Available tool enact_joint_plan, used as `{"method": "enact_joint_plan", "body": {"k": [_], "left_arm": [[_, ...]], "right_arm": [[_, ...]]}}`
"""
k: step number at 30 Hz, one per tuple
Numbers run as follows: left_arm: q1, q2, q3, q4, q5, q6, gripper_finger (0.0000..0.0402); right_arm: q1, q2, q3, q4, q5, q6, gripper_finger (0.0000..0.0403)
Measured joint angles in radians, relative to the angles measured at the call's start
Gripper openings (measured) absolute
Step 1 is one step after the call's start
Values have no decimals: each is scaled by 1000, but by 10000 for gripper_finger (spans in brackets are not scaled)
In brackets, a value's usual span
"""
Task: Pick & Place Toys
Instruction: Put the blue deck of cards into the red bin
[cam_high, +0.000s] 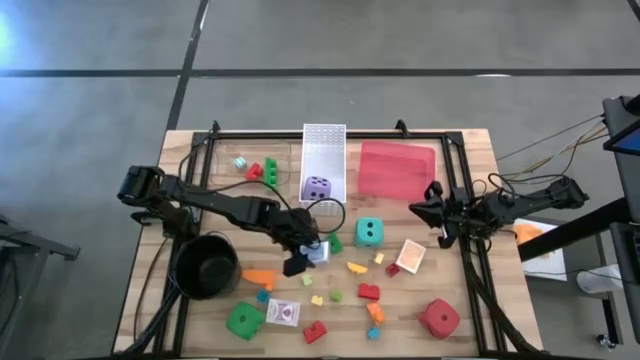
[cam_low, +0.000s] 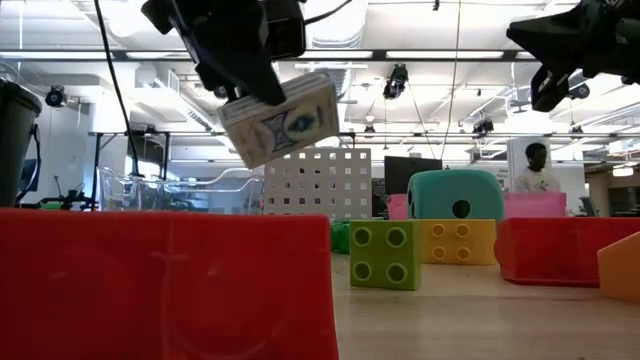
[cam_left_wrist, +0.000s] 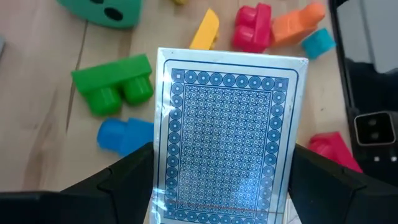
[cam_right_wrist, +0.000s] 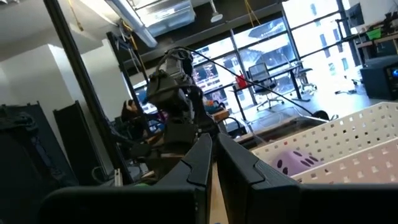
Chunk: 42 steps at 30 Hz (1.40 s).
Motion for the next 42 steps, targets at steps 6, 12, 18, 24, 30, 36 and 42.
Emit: {"method": "enact_joint_plan", "body": {"k": [6,12,18,24,30,36,42], "left_arm": [[2,0,0,34,16,-9,302],[3,0,0,104,52,-33,302],[9,0,3,133,75,-42,302],[15,0,5,225,130,-81,302],[30,0,5,283,190,-120,302],[31,0,5,291,220,-129,302],[31,0,5,318,248,-132,302]], "right_arm": [[0,7,0,4,-28,18,21],[0,54,0,10,-55,-47,39],[0,159,0,145,-154,-101,134],[0,287,60,150,-161,-202,212],[2,482,250,-19,-165,-316,232],[11,672,464,-211,-165,-422,232],[40,839,623,-292,-165,-504,232]]}}
